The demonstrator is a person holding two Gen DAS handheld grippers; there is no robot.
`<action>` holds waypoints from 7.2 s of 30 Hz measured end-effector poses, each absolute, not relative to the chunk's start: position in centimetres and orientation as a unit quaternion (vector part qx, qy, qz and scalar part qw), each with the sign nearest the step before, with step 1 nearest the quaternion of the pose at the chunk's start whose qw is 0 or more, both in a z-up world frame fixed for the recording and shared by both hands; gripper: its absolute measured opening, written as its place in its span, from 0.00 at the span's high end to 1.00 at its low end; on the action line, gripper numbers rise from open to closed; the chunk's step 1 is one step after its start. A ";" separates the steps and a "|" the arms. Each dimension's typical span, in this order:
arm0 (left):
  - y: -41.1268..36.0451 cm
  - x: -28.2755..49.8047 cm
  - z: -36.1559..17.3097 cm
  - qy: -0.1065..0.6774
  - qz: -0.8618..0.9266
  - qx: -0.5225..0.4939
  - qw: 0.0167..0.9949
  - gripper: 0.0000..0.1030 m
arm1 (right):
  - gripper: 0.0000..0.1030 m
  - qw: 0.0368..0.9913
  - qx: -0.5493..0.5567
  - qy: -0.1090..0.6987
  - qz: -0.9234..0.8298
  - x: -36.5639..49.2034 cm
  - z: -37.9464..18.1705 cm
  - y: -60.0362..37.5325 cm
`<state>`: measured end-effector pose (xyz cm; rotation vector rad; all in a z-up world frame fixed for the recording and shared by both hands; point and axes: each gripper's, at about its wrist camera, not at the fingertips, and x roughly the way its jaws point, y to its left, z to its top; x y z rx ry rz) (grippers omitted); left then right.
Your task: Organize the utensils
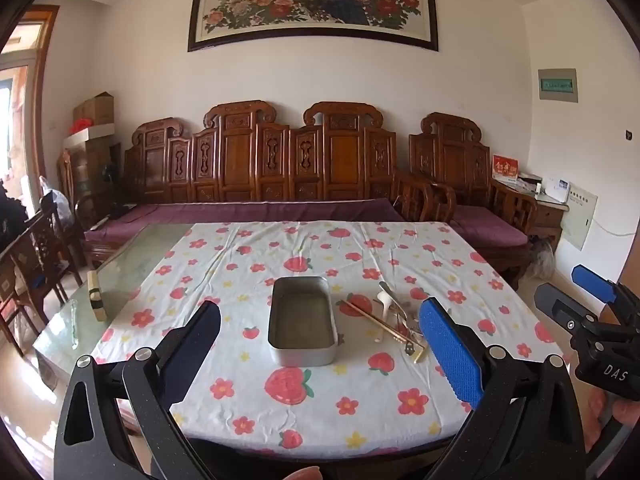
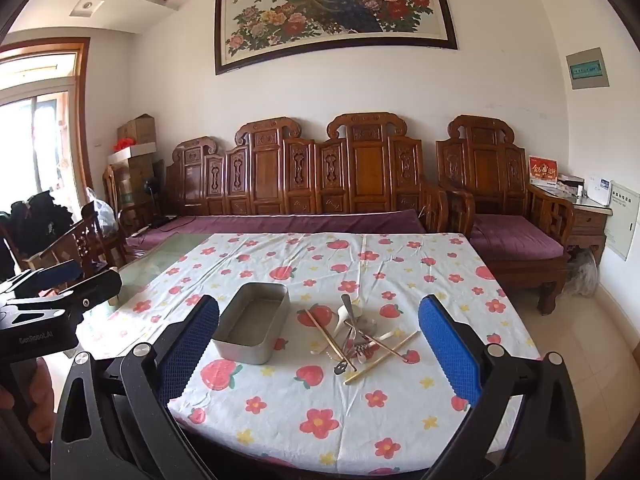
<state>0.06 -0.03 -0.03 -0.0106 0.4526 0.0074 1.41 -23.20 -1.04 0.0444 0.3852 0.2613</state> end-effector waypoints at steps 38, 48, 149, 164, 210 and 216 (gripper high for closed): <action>-0.5 -0.2 0.8 0.216 0.003 0.000 0.976 0.06 | 0.03 0.972 0.026 0.193 0.130 1.3 -0.9 -23.1; -0.6 -0.3 1.2 0.215 0.002 0.002 0.977 0.06 | 0.03 0.972 0.026 0.193 0.130 1.2 -0.9 -23.1; -4.1 15.1 -13.3 0.374 -0.077 0.032 0.924 0.06 | 0.57 0.866 0.006 0.495 0.075 27.4 -26.9 -24.9; -7.4 18.2 -15.0 0.401 -0.097 0.043 0.910 0.06 | 1.00 0.855 -0.040 0.513 0.071 25.7 -26.5 -28.1; -9.6 35.2 -24.7 0.577 -0.010 0.002 0.816 0.84 | 0.80 0.841 -0.054 0.528 0.098 25.7 -26.9 -29.6; -8.7 35.0 -24.7 0.574 -0.019 -0.016 0.819 0.88 | 0.90 0.829 -0.039 0.548 0.105 26.1 -26.9 -31.5</action>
